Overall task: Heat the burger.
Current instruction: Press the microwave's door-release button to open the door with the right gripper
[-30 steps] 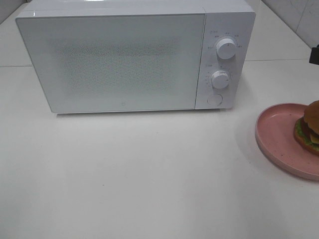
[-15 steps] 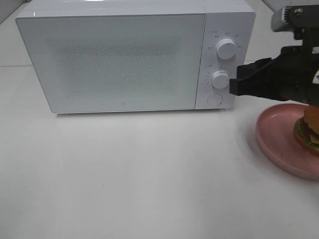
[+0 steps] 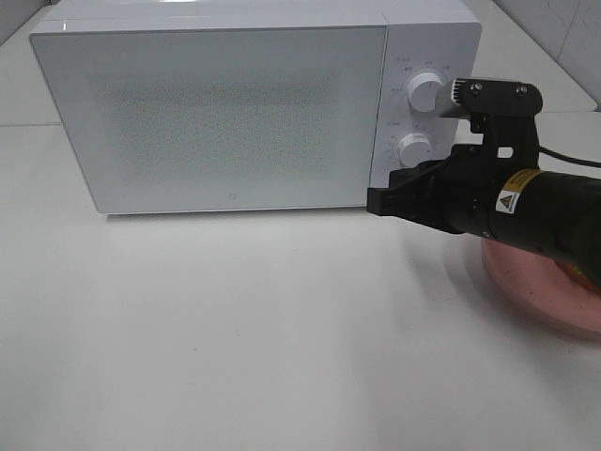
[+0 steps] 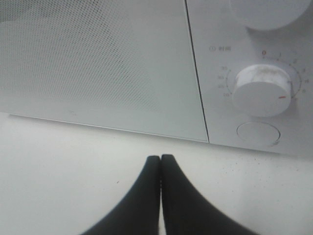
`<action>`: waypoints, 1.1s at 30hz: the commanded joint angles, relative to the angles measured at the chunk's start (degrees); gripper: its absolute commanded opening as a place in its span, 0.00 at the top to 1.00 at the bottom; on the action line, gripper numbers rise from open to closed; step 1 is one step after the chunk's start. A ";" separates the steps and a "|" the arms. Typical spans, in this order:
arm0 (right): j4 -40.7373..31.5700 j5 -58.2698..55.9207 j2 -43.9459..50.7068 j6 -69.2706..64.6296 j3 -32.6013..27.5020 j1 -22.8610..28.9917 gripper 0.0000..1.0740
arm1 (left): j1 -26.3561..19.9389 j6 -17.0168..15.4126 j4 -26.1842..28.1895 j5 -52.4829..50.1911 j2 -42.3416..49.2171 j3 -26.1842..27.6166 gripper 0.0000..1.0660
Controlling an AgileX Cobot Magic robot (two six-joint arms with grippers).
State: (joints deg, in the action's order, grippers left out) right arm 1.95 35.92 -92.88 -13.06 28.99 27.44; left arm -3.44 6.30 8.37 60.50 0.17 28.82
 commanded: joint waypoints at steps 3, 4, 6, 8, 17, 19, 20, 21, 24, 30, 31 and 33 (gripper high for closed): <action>0.34 5.10 -3.72 -5.73 0.00 0.17 1.00 | -0.23 -0.17 0.17 -0.92 1.26 -0.17 1.00; 0.34 6.70 -5.39 -7.79 0.00 0.17 1.00 | -0.23 -0.17 0.17 -0.92 1.26 -0.17 1.00; 0.34 8.42 -6.76 -9.80 0.00 0.17 1.00 | -0.23 -0.17 0.17 -0.92 1.26 -0.17 1.00; 0.34 10.60 -8.19 -12.55 0.00 0.17 1.00 | -0.23 -0.17 0.17 -0.92 1.26 -0.17 1.00; 0.34 20.05 -12.78 -29.05 0.00 0.17 1.00 | -0.23 -0.17 0.17 -0.92 1.26 -0.17 1.00; 0.34 20.05 -14.04 -35.24 0.00 0.17 1.00 | -0.23 -0.17 0.17 -0.92 1.26 -0.17 1.00; 0.34 20.05 -14.04 -35.24 0.00 0.17 1.00 | -0.23 -0.17 0.17 -0.92 1.26 -0.17 1.00; 0.34 20.23 -14.73 -38.56 0.00 0.17 1.00 | -0.23 -0.17 0.17 -0.92 1.26 -0.17 1.00; -0.11 20.68 -15.41 -41.54 0.00 0.17 1.00 | -0.23 -0.17 0.17 -0.92 1.26 -0.17 1.00; -3.61 20.86 -15.58 -43.60 1.20 0.17 1.00 | -0.23 -0.17 0.17 -0.92 1.26 -0.17 1.00; -3.61 20.86 -15.58 -43.60 1.20 0.17 1.00 | -0.23 -0.17 0.17 -0.92 1.26 -0.17 1.00; -5.04 18.91 -15.64 -46.41 2.75 0.17 1.00 | -0.23 -0.17 0.17 -0.92 1.26 -0.17 1.00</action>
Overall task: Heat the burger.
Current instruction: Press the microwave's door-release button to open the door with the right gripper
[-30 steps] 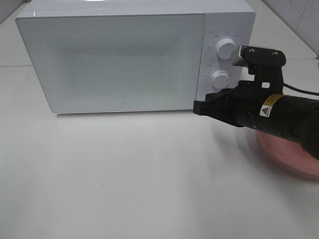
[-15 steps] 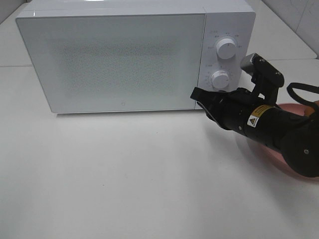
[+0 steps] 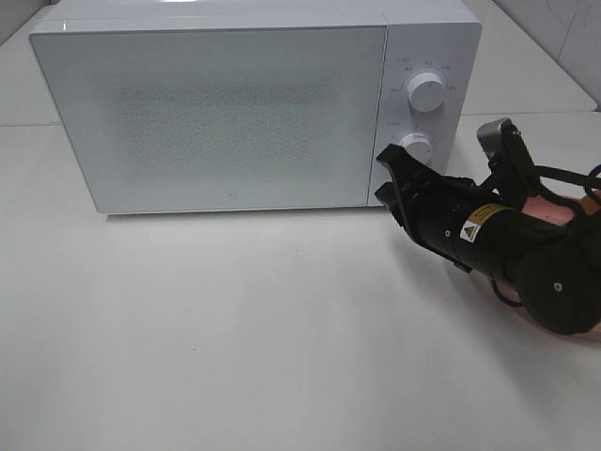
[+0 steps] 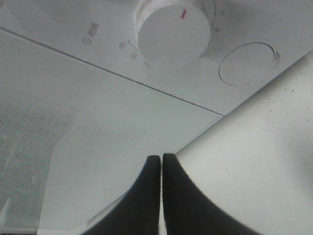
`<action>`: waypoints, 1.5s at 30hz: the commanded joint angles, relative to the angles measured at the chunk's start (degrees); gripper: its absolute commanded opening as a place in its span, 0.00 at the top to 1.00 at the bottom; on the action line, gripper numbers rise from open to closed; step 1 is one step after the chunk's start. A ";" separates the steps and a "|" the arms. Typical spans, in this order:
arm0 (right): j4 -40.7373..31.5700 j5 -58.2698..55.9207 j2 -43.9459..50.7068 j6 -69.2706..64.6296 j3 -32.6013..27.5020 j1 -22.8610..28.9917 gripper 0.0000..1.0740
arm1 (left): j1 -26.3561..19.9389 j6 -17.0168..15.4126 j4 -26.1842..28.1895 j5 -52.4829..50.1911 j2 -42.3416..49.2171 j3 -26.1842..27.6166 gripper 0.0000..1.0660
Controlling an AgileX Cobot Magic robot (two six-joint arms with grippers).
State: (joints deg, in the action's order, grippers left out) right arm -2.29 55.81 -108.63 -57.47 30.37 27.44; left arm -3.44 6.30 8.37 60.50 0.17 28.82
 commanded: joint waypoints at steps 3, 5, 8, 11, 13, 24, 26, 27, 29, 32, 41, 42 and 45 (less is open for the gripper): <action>-1.66 -1.49 0.06 -2.41 1.72 0.17 1.00 | -0.23 -0.17 0.17 -0.92 1.26 -0.17 1.00; -5.79 -2.06 -0.11 -2.75 2.58 0.17 1.00 | -0.23 -0.17 0.17 -0.92 1.26 -0.17 1.00; -6.82 -2.18 -0.11 -2.86 2.75 0.17 1.00 | -0.23 -0.17 0.17 -0.92 1.26 -0.17 1.00; -11.17 -2.81 -0.11 -7.45 4.01 0.17 1.00 | -0.23 -0.17 0.17 -0.92 1.26 -0.17 1.00; -13.01 -4.30 -0.17 -9.17 5.39 0.17 1.00 | -0.23 -0.17 0.17 -0.92 1.26 -0.17 1.00; -13.75 -4.81 -4.01 -10.20 7.45 0.17 1.00 | -0.23 -0.17 0.17 -0.92 1.26 -0.17 1.00; -14.55 -4.81 -5.39 -10.20 8.25 0.11 1.00 | -0.23 -0.17 0.17 -0.92 1.26 -0.17 1.00; -14.55 -4.81 -5.39 -10.20 8.25 0.11 1.00 | -0.23 -0.17 0.17 -0.92 1.26 -0.17 1.00; -15.18 -4.81 -5.67 -10.20 8.65 0.11 1.00 | -0.23 -0.17 0.17 -0.92 1.26 -0.17 1.00; -16.50 -4.76 -6.82 -10.20 10.31 0.11 1.00 | -0.23 -0.17 0.17 -0.92 1.26 -0.17 1.00; -19.25 -3.84 -9.51 -10.14 13.06 0.06 1.00 | -0.23 -0.17 0.17 -0.92 1.26 -0.17 1.00; -19.54 -2.86 -9.85 -10.14 13.29 0.06 1.00 | -0.23 -0.17 0.17 -0.92 1.26 -0.17 1.00; -21.43 -2.35 -9.91 -10.14 13.29 0.06 1.00 | -0.23 -0.17 0.17 -0.92 1.26 -0.17 1.00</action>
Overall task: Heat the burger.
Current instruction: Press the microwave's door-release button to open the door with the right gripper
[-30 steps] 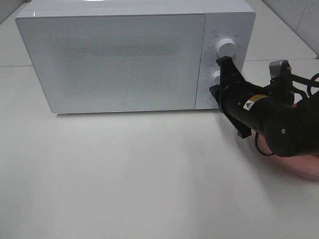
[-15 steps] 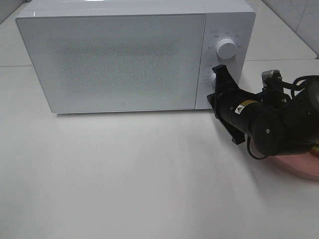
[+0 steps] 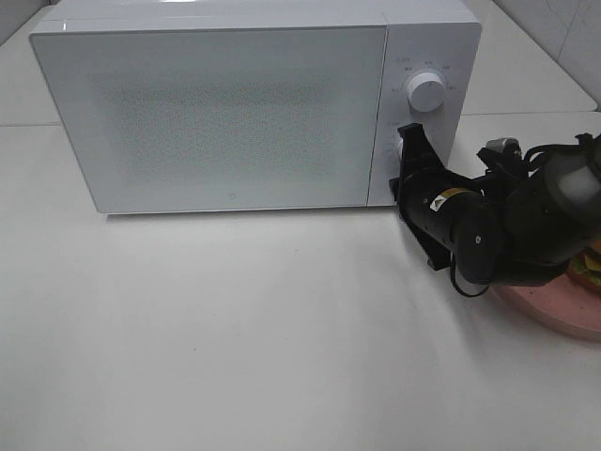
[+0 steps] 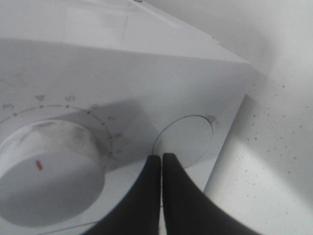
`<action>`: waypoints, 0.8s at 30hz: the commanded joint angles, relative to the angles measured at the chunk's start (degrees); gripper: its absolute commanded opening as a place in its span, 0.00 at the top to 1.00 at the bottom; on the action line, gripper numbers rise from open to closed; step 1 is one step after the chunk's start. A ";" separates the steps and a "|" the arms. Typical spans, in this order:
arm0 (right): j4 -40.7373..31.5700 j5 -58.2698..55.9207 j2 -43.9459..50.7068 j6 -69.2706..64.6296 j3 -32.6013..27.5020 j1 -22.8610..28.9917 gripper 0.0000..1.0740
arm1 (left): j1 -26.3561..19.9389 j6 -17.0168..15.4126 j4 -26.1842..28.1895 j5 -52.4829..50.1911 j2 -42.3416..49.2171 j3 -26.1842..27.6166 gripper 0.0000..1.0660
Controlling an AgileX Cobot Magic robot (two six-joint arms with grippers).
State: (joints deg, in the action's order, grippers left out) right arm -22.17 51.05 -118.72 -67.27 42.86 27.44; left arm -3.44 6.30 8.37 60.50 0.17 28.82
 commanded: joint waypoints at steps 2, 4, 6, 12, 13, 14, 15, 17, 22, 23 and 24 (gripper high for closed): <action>-2.23 3.55 0.17 -0.29 0.80 0.06 1.00 | -0.23 -0.17 0.17 -0.92 1.26 -0.17 1.00; -2.64 3.95 0.17 -0.11 0.80 0.06 1.00 | -0.23 -0.17 0.17 -0.92 1.26 -0.17 1.00; -2.92 4.58 -0.06 -0.11 0.86 0.06 1.00 | -0.23 -0.17 0.17 -0.92 1.26 -0.17 1.00; -2.75 6.07 -0.92 -0.34 3.50 -0.29 1.00 | -0.23 -0.17 0.17 -0.92 1.26 -0.17 1.00; -2.75 6.70 -0.92 -0.34 3.84 -0.29 1.00 | -0.23 -0.17 0.17 -0.92 1.26 -0.17 1.00; -2.75 6.70 -0.92 -0.34 3.84 -0.29 1.00 | -0.23 -0.17 0.17 -0.92 1.26 -0.17 1.00; -2.64 7.96 -0.92 -0.34 4.53 -0.29 1.00 | -0.23 -0.17 0.17 -0.92 1.26 -0.17 1.00; -2.64 8.14 -0.92 -0.34 5.04 -0.29 1.00 | -0.23 -0.17 0.17 -0.92 1.26 -0.17 1.00; -2.64 7.68 -0.92 1.60 7.45 -0.29 1.00 | -0.23 -0.17 0.17 -0.92 1.26 -0.17 1.00; -2.64 7.68 -0.92 1.66 8.25 -0.29 1.00 | -0.23 -0.17 0.17 -0.92 1.26 -0.17 1.00; -2.64 7.68 -0.92 1.66 8.25 -0.29 1.00 | -0.23 -0.17 0.17 -0.92 1.26 -0.17 1.00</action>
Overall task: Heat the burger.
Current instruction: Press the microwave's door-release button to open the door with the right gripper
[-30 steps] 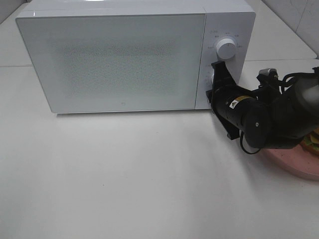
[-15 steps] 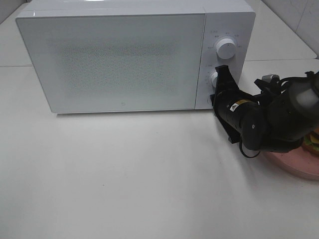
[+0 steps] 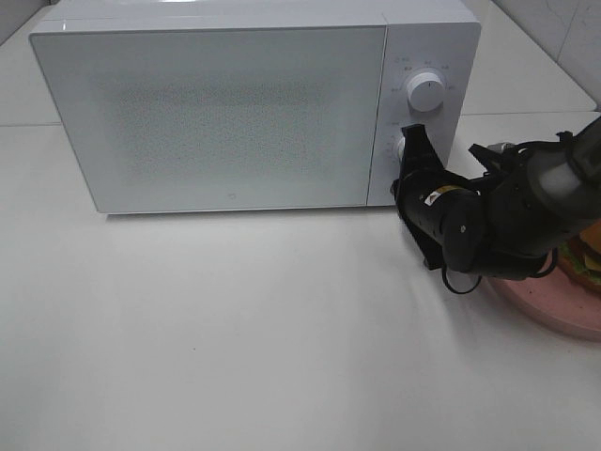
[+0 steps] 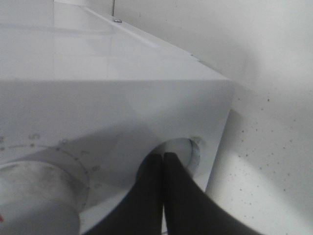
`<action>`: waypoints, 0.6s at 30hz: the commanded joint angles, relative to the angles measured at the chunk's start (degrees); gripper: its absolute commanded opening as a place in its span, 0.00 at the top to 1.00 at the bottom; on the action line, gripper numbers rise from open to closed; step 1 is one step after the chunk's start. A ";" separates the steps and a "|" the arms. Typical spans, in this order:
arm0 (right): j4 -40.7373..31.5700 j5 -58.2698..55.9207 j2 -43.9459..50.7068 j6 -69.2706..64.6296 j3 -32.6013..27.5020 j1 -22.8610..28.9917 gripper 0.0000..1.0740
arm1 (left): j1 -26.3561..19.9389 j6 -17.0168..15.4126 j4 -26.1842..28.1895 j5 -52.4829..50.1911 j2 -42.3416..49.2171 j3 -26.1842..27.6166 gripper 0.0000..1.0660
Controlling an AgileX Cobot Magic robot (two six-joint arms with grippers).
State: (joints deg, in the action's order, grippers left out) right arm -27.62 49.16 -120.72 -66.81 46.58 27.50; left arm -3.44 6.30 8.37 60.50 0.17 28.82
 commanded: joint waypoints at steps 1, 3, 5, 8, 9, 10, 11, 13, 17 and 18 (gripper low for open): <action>2.81 9.57 1.09 1.20 5.04 -0.34 1.00 | -0.23 -0.17 0.17 -0.92 1.26 -0.17 1.00; 2.81 9.57 1.09 1.20 5.21 -0.34 1.00 | -0.23 -0.17 0.17 -0.92 1.26 -0.17 1.00; 2.81 9.57 1.09 1.20 5.56 -0.34 1.00 | -0.23 -0.17 0.17 -0.92 1.26 -0.17 1.00; 2.81 9.40 1.09 1.20 6.19 -0.34 1.00 | -0.23 -0.17 0.17 -0.92 1.26 -0.17 1.00; 2.81 9.51 1.09 1.20 6.42 -0.34 1.00 | -0.23 -0.17 0.17 -0.92 1.26 -0.17 1.00; 2.81 9.57 1.09 1.15 6.42 -0.34 1.00 | -0.23 -0.17 0.17 -0.92 1.26 -0.17 1.00; 2.81 9.57 1.09 1.15 6.42 -0.34 1.00 | -0.23 -0.17 0.17 -0.92 1.26 -0.17 1.00; 2.81 9.51 1.09 1.15 6.42 -0.34 1.00 | -0.23 -0.17 0.17 -0.92 1.26 -0.17 1.00; 2.92 9.51 1.09 1.15 6.42 -0.34 1.00 | -0.23 -0.17 0.17 -0.92 1.26 -0.17 1.00; 2.92 9.51 1.09 1.15 6.42 -0.34 1.00 | -0.23 -0.17 0.17 -0.92 1.26 -0.17 1.00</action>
State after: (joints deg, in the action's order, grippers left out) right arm -29.97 46.12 -120.78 -66.69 48.41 27.56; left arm -3.44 6.30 8.37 60.50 0.17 28.82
